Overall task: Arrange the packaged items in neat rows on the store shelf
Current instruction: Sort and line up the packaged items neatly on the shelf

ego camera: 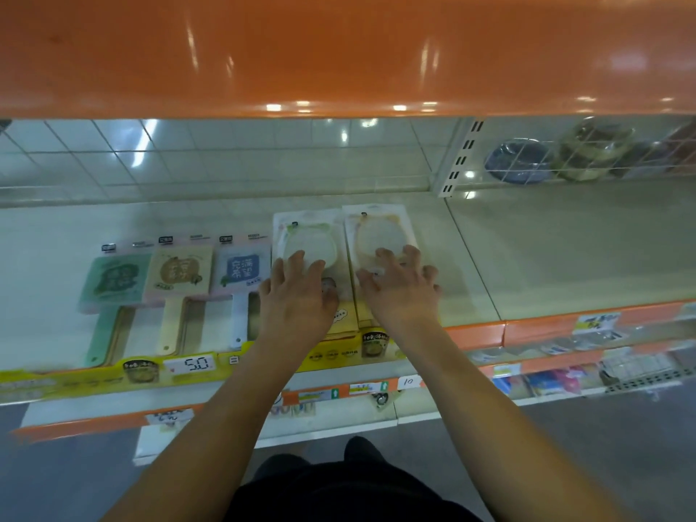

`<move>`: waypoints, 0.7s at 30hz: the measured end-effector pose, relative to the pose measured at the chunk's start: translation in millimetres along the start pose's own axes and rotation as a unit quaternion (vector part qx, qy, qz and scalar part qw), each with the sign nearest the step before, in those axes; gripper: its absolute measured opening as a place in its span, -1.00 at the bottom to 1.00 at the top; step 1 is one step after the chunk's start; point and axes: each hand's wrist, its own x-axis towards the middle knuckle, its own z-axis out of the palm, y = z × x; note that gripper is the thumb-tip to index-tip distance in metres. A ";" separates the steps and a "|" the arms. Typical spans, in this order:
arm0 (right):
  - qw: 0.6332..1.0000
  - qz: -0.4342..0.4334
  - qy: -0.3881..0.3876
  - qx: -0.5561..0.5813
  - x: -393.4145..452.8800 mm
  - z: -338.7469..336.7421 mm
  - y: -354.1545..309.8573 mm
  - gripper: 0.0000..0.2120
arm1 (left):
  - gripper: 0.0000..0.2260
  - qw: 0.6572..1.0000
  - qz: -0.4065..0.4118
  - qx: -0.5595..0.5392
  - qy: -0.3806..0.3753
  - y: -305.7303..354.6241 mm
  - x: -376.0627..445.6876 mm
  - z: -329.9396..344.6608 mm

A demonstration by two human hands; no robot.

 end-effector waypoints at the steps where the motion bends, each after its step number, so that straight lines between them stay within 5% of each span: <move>1: 1.000 -0.005 0.001 0.004 -0.3 -1.2 2.9 -0.53 | -0.58 1.000 -0.008 0.000 -0.006 0.2 -1.9 1.2; 8: 0.996 -0.085 -0.017 0.029 4.6 -0.5 30.1 -0.52 | -0.57 0.997 -0.078 -0.012 0.000 -0.3 -18.8 4.8; 21: 0.992 -0.130 -0.008 0.001 -8.1 11.1 33.8 -0.49 | -0.60 0.997 -0.055 0.017 0.047 0.3 -24.1 12.3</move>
